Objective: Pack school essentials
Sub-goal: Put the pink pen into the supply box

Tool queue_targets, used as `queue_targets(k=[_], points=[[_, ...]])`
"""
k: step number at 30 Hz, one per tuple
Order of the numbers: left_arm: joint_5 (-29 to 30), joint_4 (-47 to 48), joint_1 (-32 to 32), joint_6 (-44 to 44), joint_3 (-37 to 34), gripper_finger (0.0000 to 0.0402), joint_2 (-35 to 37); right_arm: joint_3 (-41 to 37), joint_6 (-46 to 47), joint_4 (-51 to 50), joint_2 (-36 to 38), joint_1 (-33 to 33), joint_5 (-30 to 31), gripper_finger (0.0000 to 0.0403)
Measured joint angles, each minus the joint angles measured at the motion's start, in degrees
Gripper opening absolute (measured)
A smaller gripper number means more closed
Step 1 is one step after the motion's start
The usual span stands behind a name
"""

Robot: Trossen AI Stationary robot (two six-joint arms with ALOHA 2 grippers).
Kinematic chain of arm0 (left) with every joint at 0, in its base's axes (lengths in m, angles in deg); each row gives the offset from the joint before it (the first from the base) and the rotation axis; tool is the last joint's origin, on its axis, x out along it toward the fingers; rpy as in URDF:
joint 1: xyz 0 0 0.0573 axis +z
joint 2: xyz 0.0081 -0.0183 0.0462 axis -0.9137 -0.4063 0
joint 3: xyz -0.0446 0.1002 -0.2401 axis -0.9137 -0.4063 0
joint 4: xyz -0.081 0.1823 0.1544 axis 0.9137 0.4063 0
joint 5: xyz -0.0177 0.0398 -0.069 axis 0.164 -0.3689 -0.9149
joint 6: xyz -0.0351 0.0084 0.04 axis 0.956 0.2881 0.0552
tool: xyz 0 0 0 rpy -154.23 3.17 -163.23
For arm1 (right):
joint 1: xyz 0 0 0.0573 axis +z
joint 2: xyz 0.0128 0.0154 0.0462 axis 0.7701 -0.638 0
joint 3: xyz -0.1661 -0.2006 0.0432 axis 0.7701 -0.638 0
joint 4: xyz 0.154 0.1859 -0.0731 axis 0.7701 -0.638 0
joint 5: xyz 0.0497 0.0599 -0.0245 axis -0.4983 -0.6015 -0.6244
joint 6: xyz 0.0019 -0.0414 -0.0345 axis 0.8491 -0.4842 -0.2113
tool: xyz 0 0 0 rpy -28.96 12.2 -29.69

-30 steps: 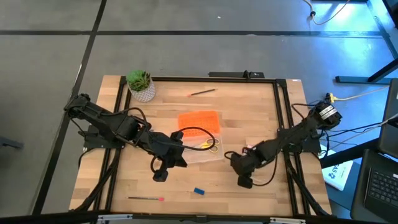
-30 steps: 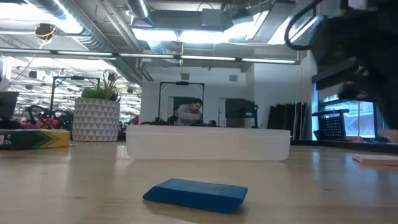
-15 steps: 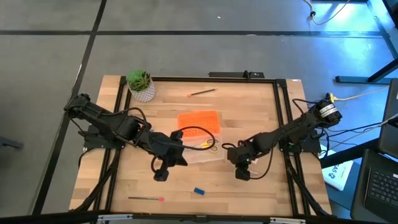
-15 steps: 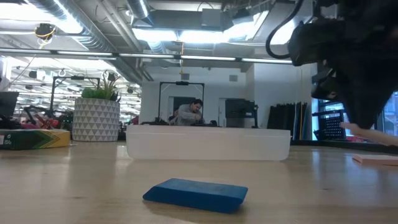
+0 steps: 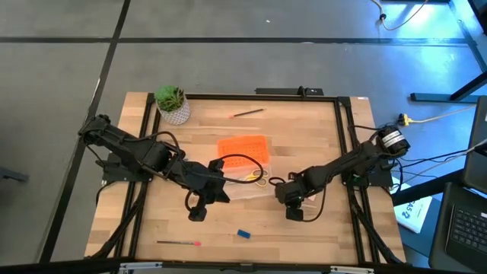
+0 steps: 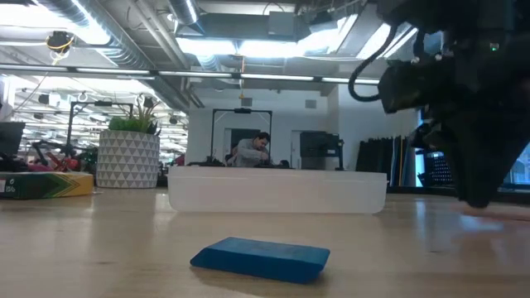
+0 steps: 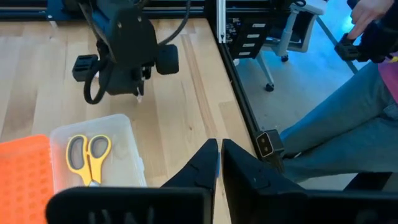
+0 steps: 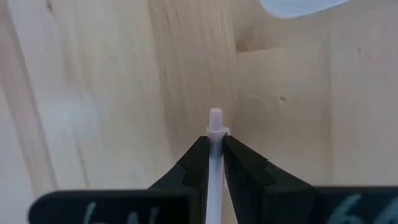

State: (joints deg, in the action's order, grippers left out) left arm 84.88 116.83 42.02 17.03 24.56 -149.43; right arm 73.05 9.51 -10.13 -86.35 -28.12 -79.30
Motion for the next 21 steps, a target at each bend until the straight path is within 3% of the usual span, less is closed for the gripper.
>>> queue_targets(k=[15,21], points=[[0.0,-0.02,-0.02,0.06,0.0,0.0005,0.0,0.02,0.44,0.36,-1.17,0.0,-0.07,0.0054],[0.0,-0.02,-0.02,0.15,0.0,0.0001,0.0,0.02,0.27,0.31,-1.17,0.0,-0.18,0.0103]])
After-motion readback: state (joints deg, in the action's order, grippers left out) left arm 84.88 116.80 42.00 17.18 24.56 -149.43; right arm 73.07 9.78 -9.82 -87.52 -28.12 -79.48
